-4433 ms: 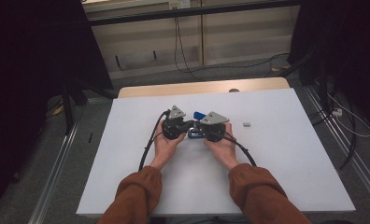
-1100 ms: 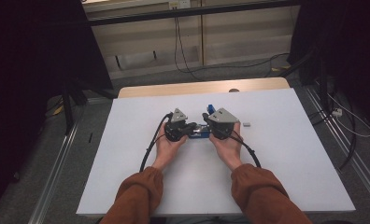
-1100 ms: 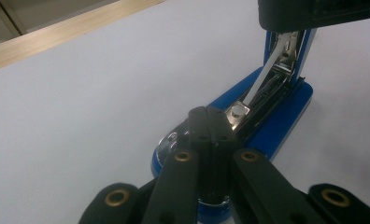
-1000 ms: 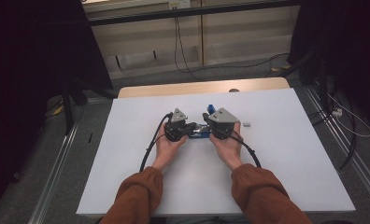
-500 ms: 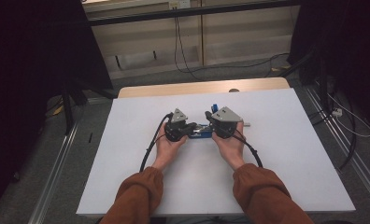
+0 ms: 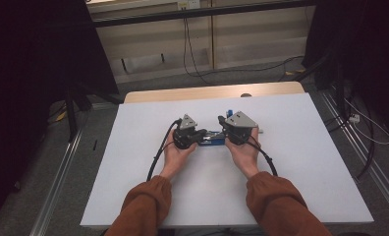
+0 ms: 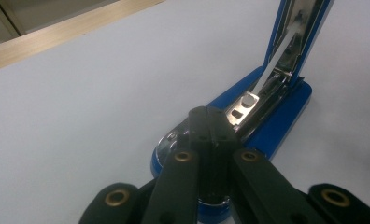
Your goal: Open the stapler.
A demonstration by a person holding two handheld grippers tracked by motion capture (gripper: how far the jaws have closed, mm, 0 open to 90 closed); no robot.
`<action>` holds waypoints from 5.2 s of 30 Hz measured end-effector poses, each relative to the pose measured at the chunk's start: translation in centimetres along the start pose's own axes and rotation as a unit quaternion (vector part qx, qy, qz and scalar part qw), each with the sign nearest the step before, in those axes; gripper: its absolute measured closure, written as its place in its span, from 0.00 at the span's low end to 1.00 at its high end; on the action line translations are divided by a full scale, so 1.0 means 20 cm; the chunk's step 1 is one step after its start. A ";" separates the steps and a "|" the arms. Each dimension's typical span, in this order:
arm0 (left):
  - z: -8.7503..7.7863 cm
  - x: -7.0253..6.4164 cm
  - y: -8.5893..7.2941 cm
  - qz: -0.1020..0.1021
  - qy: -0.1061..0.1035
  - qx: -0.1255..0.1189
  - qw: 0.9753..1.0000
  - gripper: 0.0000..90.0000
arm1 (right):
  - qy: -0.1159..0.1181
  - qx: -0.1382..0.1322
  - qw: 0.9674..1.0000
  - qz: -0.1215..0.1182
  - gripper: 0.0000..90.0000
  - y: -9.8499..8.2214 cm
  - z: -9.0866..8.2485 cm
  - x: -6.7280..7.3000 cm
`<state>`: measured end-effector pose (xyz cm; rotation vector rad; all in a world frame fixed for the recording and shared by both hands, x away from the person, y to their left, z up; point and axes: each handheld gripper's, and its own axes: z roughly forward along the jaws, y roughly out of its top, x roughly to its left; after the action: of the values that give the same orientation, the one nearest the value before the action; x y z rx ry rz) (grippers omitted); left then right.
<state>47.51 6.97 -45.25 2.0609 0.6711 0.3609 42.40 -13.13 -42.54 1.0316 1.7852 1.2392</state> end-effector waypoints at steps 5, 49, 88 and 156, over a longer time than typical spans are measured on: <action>0.00 0.00 0.00 -0.001 0.000 0.000 1.000 1.00 | -0.005 -0.001 1.000 0.004 1.00 0.00 -0.01 -0.02; 0.00 0.00 -0.01 0.002 0.001 -0.004 1.000 1.00 | -0.036 0.017 0.999 0.035 1.00 -0.07 -0.11 -0.19; 0.01 -0.01 -0.01 -0.002 0.004 -0.005 1.000 1.00 | -0.029 0.061 0.997 0.032 1.00 -0.16 -0.22 -0.37; -0.09 -0.03 0.03 -0.027 0.017 -0.047 0.998 0.55 | 0.018 0.045 0.996 0.072 0.49 -0.21 -0.27 -0.47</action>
<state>46.39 7.60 -43.81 1.9469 0.7152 0.3904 40.63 -24.61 -43.98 1.2162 1.8353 1.2800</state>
